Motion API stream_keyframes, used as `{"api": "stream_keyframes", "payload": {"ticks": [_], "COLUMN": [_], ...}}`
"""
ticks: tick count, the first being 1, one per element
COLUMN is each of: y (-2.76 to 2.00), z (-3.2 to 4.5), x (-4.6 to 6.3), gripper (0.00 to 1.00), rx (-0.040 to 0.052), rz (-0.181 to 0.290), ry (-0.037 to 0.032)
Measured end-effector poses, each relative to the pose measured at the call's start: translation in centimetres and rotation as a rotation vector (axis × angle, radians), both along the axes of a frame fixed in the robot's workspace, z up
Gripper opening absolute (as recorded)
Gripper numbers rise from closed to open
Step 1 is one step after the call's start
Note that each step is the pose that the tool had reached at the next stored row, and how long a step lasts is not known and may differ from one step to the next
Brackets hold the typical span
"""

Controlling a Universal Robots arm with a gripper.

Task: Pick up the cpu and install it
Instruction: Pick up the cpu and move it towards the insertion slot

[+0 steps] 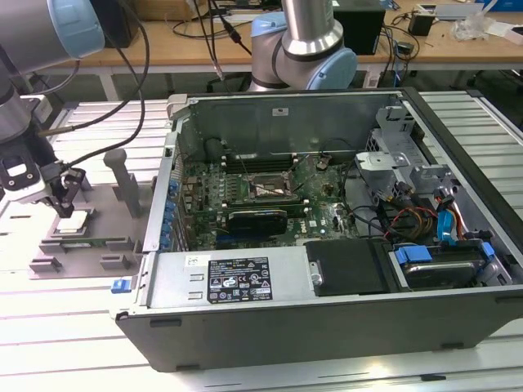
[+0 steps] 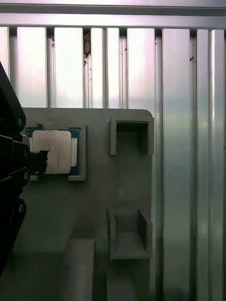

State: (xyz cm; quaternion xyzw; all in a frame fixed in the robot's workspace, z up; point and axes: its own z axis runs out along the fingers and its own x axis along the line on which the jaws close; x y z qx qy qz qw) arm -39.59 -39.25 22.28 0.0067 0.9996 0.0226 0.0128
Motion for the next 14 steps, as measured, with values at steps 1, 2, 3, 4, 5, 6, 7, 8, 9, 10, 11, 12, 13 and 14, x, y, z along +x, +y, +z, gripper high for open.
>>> {"api": "stream_keyframes", "payload": {"ticks": [1,2,3,4,5,6,7,8,9,10,11,12,13,14], "y": [0.09,0.34,0.47,0.51,0.51,0.51,0.50,0.50,0.51,0.51,0.51,0.51,0.51,0.51], "z": [-0.07,-0.22,-0.33,-0.43,-0.56,-0.72,-0.88,-1.06,-1.14,-1.18,-1.19,-1.21,-1.21,-1.22], "x": [0.0,0.0,-0.1,-0.3,-0.3,-0.4,-0.4,-0.4,-0.4,-0.4,-0.4,-0.4,-0.4,-0.4], "gripper": [0.11,0.11,0.11,0.11,0.11,0.11,0.11,0.11,0.11,0.11,0.11,0.11,0.11,0.11], "rx": [-0.0002,-0.0003,-0.0002,-0.0004,-0.0003,-0.0001,-0.0002,-0.0003,-0.0003,-0.0004,-0.0004,-0.0003,-0.0003,-0.0003], "rz": [0.001,0.002,0.003,0.003,0.003,0.003,0.004,0.006,0.007,0.008,0.009,0.010,0.011,0.011], "ry": [-0.0001,-0.0004,-0.0003,-0.0002,-0.0004,-0.0006,-0.0004,-0.0004,-0.0004,-0.0001,-0.0001,-0.0003,-0.0003,-0.0003]}}
